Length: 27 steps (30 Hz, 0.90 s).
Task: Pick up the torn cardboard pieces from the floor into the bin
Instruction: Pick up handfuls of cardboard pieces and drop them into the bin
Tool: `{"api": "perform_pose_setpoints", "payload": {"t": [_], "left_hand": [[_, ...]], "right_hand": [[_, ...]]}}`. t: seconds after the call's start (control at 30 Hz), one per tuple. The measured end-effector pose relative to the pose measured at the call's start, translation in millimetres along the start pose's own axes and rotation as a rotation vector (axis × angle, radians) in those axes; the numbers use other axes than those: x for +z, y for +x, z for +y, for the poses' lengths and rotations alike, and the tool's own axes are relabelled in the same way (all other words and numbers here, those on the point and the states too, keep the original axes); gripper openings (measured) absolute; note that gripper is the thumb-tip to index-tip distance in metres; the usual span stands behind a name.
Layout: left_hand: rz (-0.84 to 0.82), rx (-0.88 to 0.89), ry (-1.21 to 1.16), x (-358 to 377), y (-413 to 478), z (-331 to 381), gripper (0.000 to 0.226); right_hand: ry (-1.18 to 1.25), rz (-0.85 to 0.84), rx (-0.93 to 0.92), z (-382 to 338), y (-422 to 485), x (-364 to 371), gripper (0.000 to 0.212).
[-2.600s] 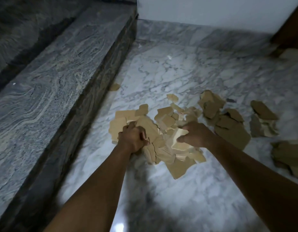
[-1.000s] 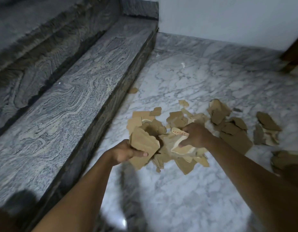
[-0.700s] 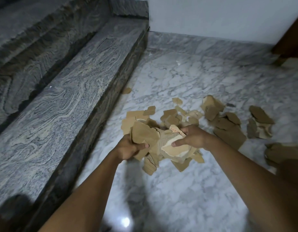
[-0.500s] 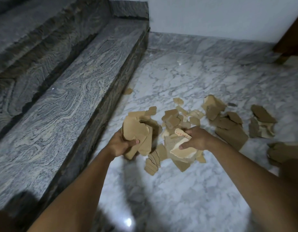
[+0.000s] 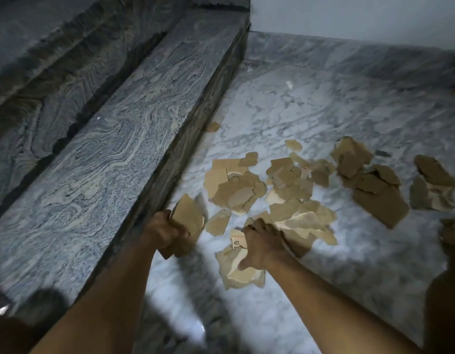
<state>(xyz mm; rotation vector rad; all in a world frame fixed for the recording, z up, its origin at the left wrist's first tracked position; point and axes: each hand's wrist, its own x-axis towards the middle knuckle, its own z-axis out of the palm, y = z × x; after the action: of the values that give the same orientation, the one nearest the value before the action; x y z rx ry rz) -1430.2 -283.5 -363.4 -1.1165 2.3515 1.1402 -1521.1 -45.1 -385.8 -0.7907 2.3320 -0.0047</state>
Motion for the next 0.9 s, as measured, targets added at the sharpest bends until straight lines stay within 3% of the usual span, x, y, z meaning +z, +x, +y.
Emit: {"api": "perform_pose_setpoints", "payload": {"t": [0.17,0.3,0.4,0.5,0.6,0.73,0.83,0.9], "left_hand": [[-0.061,-0.038,-0.066,3.2,5.3,8.4,0.076],[-0.097,-0.057,0.002,5.9,10.7,26.4,0.042],[-0.165,0.003,0.129,9.7,15.6,40.8,0.050],[-0.208,0.034,0.256,32.8,23.0,52.7,0.065],[-0.159,0.100,0.370,69.5,24.7,60.7,0.077],[-0.087,0.073,0.455,91.9,27.3,55.1,0.070],[-0.089,0.032,0.396,93.1,25.2,51.9,0.083],[-0.087,0.016,0.321,91.7,22.6,51.6,0.079]], "right_hand": [[0.041,0.042,0.031,-1.8,11.9,11.3,0.095],[0.038,0.052,0.039,2.9,16.1,10.9,0.099],[0.050,-0.114,0.033,14.9,13.6,-2.3,0.103],[0.114,-0.273,0.068,46.7,3.3,-39.0,0.089],[0.024,-0.183,0.066,79.8,-8.4,-68.6,0.062],[-0.112,-0.019,-0.056,89.5,-22.1,-48.7,0.034],[-0.158,0.012,-0.113,85.6,-30.6,-10.3,0.038],[-0.146,0.014,-0.064,88.6,-28.2,0.7,0.040]]}}
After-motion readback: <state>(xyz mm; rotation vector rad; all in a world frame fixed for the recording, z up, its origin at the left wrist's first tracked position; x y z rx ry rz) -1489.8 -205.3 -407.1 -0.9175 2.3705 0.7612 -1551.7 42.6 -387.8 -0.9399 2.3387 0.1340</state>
